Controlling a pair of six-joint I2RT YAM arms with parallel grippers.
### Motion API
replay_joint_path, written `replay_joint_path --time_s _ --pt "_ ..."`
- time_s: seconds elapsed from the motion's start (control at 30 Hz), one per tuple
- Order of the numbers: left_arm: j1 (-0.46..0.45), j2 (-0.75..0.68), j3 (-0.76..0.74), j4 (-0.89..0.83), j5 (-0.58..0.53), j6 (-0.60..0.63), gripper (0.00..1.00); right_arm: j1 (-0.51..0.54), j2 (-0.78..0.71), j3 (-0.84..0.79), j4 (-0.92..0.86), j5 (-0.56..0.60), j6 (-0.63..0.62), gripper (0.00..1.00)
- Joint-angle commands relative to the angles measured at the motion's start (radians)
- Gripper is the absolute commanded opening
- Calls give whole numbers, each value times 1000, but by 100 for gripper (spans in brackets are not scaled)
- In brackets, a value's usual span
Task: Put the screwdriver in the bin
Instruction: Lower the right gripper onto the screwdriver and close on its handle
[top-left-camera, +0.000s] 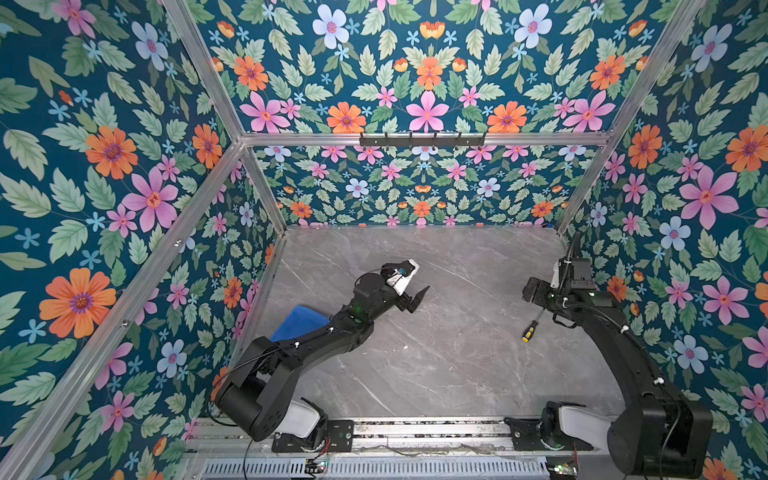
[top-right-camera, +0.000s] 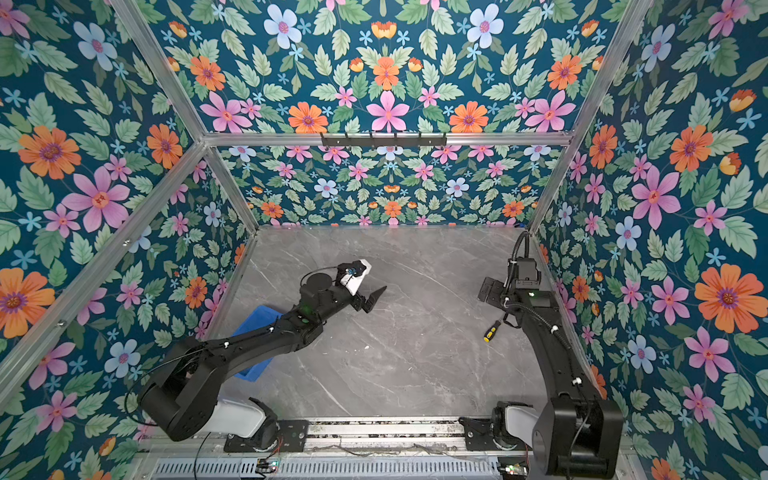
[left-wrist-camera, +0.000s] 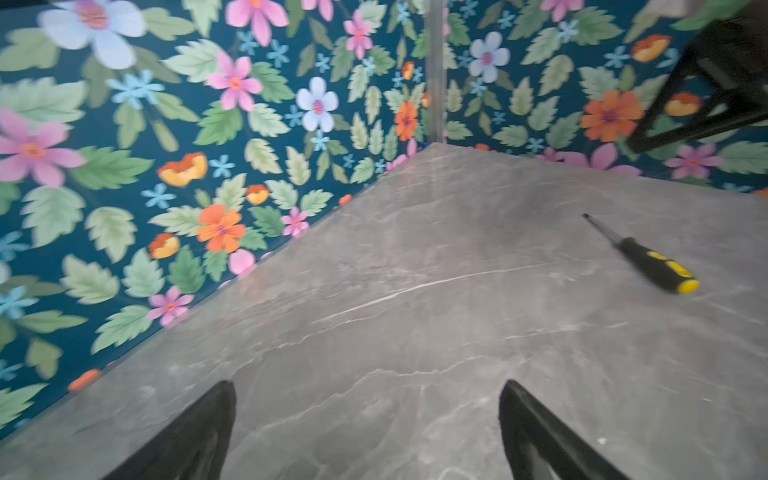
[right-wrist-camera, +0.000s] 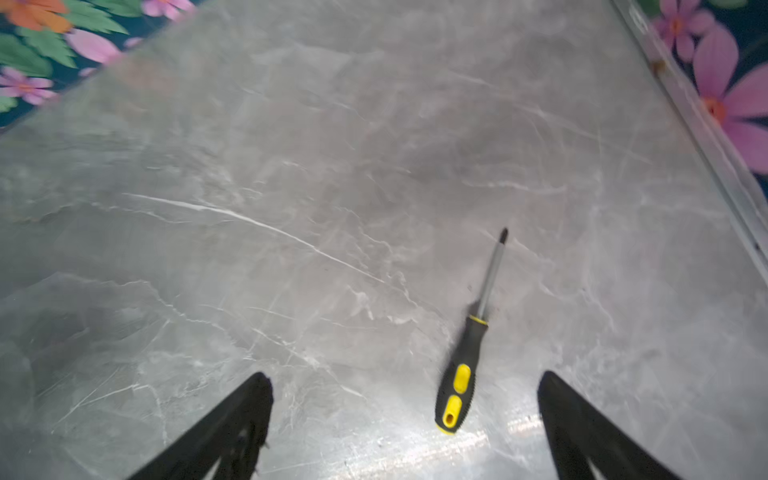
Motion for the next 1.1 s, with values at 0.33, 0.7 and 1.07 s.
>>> replay_joint_path --time_s 0.33,0.7,1.07 --pt "-160 86 48 -88 118 61 100 -86 348 126 -115 -12 94 67" --pt "-180 107 72 -98 84 47 100 -104 591 258 -150 15 64 38" --pt "-181 95 58 -95 74 45 100 -106 639 233 -144 13 66 19"
